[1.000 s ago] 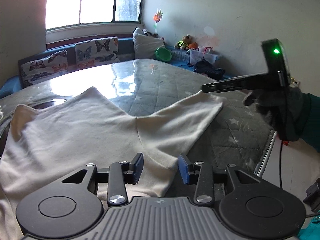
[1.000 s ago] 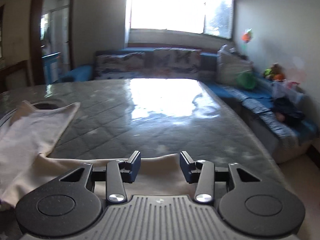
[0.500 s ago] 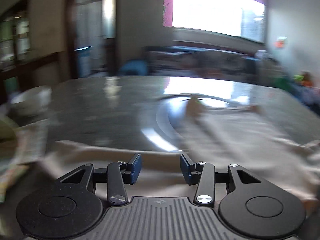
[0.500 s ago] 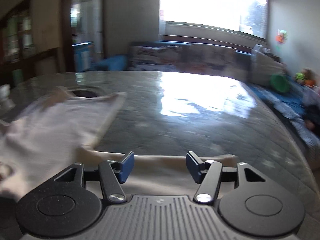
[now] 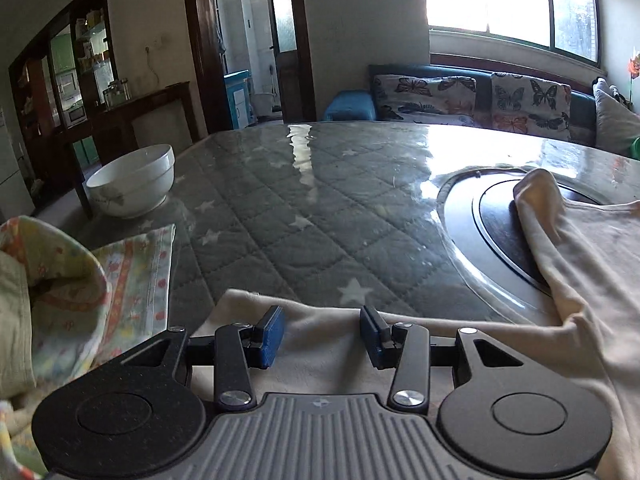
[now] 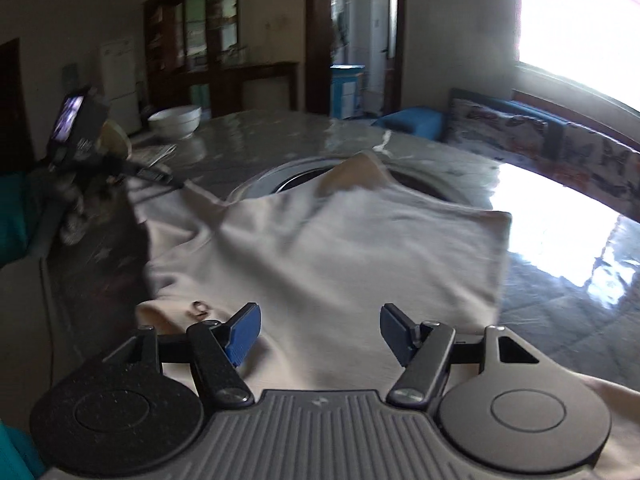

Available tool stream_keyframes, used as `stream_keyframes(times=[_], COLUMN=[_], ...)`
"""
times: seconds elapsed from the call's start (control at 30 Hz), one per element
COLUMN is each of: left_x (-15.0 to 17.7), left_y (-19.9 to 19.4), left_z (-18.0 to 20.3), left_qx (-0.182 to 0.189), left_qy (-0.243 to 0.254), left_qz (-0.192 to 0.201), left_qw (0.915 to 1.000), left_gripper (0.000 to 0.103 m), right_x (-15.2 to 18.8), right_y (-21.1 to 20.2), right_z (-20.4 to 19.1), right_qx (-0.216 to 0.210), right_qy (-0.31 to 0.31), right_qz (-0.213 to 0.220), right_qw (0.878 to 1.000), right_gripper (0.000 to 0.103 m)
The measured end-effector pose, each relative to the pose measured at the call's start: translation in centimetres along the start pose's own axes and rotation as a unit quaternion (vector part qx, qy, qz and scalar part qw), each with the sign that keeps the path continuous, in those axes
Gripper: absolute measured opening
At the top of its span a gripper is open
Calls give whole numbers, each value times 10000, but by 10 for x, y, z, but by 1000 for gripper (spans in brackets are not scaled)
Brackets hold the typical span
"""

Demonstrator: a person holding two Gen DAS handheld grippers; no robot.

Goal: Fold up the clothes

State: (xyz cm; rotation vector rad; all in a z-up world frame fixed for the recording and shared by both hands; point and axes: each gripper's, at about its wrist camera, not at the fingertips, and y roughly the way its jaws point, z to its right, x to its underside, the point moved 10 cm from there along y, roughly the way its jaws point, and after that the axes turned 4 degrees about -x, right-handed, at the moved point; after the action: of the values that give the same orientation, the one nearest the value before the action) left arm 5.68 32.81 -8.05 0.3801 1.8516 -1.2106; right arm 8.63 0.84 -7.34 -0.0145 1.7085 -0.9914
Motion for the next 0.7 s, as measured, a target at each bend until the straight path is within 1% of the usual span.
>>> stream_keyframes(times=[0.13, 0.2, 0.33, 0.47, 0.53, 0.6, 0.7], left_x=[-3, -4, -7, -6, -2, 5, 17], left_y=[6, 9, 5, -18, -27, -30, -28], left_z=[-1, -4, -12, -10, -6, -2, 0], left_qx=[-25, -130, -179, -51, -10, -9, -55], left_qy=[216, 337, 214, 35, -12, -40, -31], left_qz=[111, 195, 221, 348, 334, 261, 142], left_qw=[9997, 9992, 9994, 9994, 9994, 9997, 9999], left_gripper=[50, 56, 55, 56, 56, 56, 57], right_x=[15, 20, 19, 5, -5, -5, 6], right_y=[10, 9, 3, -5, -1, 5, 13], right_z=[-18, -23, -25, -26, -29, -37, -52], right_qx=[-149, -168, -196, -227, -302, -401, -593], right_qy=[-289, -397, -466, -436, -401, -489, -643], right_qz=[-272, -314, -341, -105, -5, -28, -197], right_qw=[9991, 9986, 9981, 9987, 9987, 9980, 9960], right_gripper=[68, 68, 68, 68, 68, 68, 68])
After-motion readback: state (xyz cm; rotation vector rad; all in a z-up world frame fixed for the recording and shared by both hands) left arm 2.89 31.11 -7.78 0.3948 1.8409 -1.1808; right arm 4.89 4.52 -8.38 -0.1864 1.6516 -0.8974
